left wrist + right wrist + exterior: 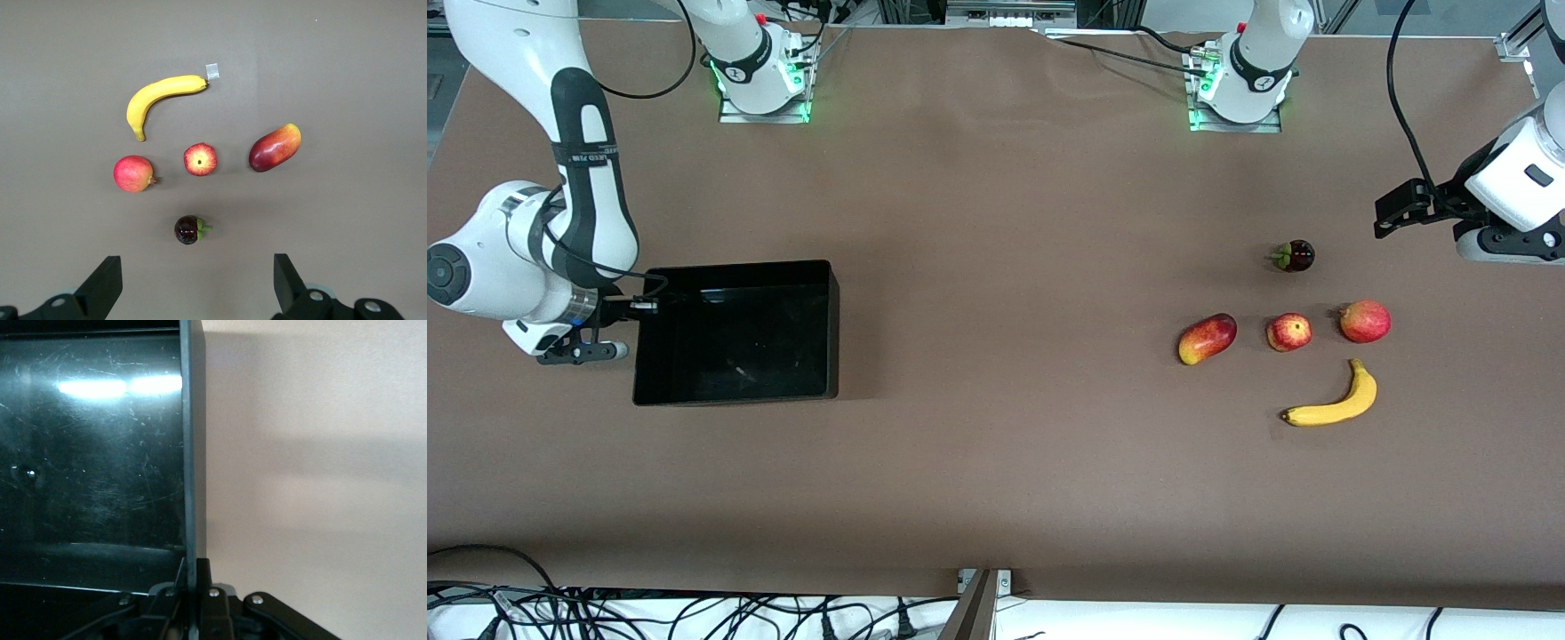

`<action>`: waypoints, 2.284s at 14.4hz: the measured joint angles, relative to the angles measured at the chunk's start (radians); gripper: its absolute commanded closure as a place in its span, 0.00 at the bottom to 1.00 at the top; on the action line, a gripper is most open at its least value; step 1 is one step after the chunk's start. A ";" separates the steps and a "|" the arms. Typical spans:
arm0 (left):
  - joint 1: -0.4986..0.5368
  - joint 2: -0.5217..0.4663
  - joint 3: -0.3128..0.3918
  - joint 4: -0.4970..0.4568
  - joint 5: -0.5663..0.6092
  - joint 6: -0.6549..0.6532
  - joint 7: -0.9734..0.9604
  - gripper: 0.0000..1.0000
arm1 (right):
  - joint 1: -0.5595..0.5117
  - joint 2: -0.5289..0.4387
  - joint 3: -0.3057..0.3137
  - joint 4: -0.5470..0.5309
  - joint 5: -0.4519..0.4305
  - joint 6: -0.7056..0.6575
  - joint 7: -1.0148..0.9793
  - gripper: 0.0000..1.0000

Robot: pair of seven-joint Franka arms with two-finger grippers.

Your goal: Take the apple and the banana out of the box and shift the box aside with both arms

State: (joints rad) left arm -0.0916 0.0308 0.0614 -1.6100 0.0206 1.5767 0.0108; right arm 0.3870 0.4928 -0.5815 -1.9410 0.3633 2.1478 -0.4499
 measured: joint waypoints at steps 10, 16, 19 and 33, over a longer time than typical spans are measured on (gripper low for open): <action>0.000 0.000 0.000 0.000 0.000 -0.010 0.000 0.00 | 0.001 0.010 0.006 -0.021 0.046 0.046 0.000 0.00; 0.000 0.000 0.000 0.000 0.000 -0.010 0.000 0.00 | 0.072 -0.041 0.013 0.140 0.047 -0.120 0.155 0.00; 0.000 0.000 0.000 0.001 0.000 -0.010 0.000 0.00 | 0.164 -0.074 0.013 0.230 -0.018 -0.205 0.336 0.00; 0.000 0.000 0.000 0.002 0.000 -0.010 0.000 0.00 | 0.047 -0.539 0.231 0.265 -0.328 -0.609 0.442 0.00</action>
State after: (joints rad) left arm -0.0921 0.0308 0.0613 -1.6082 0.0206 1.5670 0.0108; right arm 0.4343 -0.0458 -0.3507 -1.6764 0.0350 1.5389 -0.0080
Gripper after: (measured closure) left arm 0.000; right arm 0.000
